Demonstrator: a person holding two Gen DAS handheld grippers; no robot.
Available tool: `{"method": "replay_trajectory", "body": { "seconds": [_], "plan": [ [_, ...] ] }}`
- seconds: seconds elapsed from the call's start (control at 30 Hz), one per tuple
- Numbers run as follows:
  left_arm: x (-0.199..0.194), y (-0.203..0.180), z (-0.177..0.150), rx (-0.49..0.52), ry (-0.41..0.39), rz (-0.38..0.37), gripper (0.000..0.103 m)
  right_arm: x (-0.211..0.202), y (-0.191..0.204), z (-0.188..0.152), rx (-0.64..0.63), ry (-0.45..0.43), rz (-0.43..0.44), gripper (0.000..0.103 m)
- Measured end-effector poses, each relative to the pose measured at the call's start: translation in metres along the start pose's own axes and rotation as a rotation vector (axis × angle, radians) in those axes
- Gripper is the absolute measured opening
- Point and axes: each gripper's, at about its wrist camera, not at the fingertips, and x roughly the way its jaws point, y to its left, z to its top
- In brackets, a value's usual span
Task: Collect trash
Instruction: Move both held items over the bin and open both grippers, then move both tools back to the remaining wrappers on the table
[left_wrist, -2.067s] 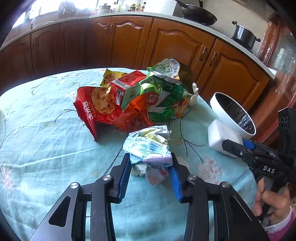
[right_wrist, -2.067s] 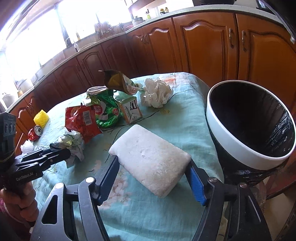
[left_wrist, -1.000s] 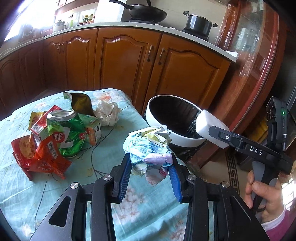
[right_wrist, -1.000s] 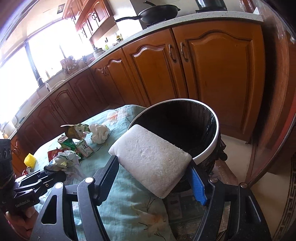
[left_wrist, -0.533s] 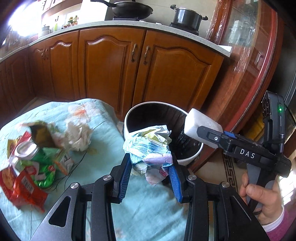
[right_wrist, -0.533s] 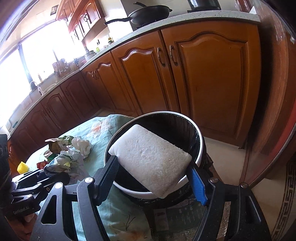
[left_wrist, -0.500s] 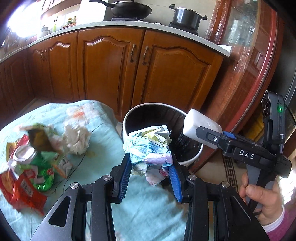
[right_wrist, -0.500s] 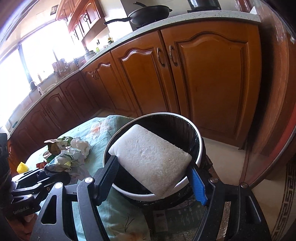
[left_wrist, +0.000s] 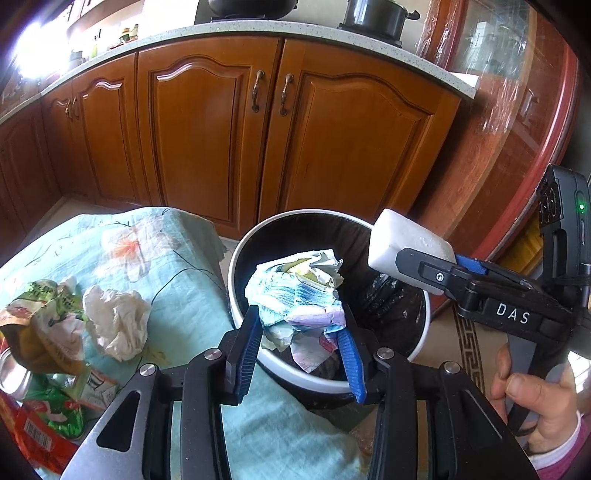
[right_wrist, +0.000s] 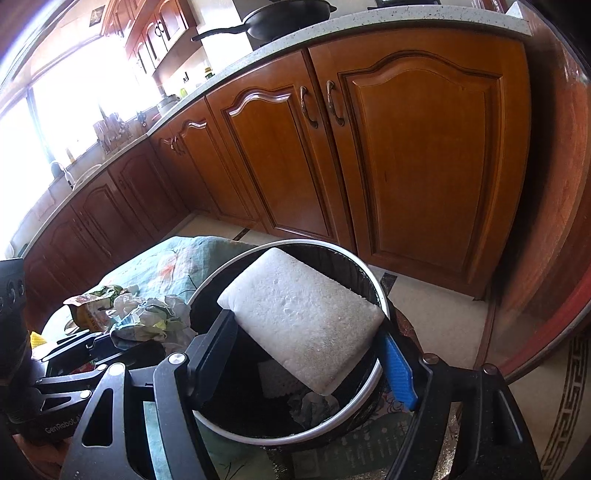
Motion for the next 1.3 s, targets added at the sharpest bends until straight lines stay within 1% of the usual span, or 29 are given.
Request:
{"method": "replay_trajectory", "body": {
  "seconds": [0.13,0.2,0.27,0.37,0.53,0.67,1.0,1.3],
  "plan": [
    [0.011,0.001,0.005,-0.003,0.013,0.005,0.042,0.007,-0.002,0.001,0.001,0.018,-0.001,0.077],
    [0.015,0.0,0.006,-0.003,0.018,0.009,0.047,0.011,-0.003,0.001,0.005,0.032,0.005,0.08],
    [0.018,-0.001,0.007,-0.01,0.026,0.01,0.058,0.014,-0.007,0.002,0.016,0.046,0.009,0.086],
    [0.019,-0.001,0.006,-0.02,0.023,0.005,0.065,0.017,-0.011,0.005,0.031,0.048,0.005,0.089],
    [0.011,0.003,0.001,-0.038,0.017,0.003,0.067,0.01,-0.014,0.0,0.062,0.037,0.013,0.09],
    [-0.002,0.006,-0.011,-0.06,0.005,0.001,0.07,0.001,-0.009,-0.008,0.071,0.023,0.026,0.095],
    [-0.049,0.018,-0.054,-0.098,-0.025,0.027,0.072,-0.022,0.027,-0.043,0.063,0.001,0.091,0.097],
    [-0.099,0.046,-0.09,-0.178,-0.058,0.068,0.072,-0.03,0.062,-0.072,0.061,0.016,0.162,0.097]
  ]
}}
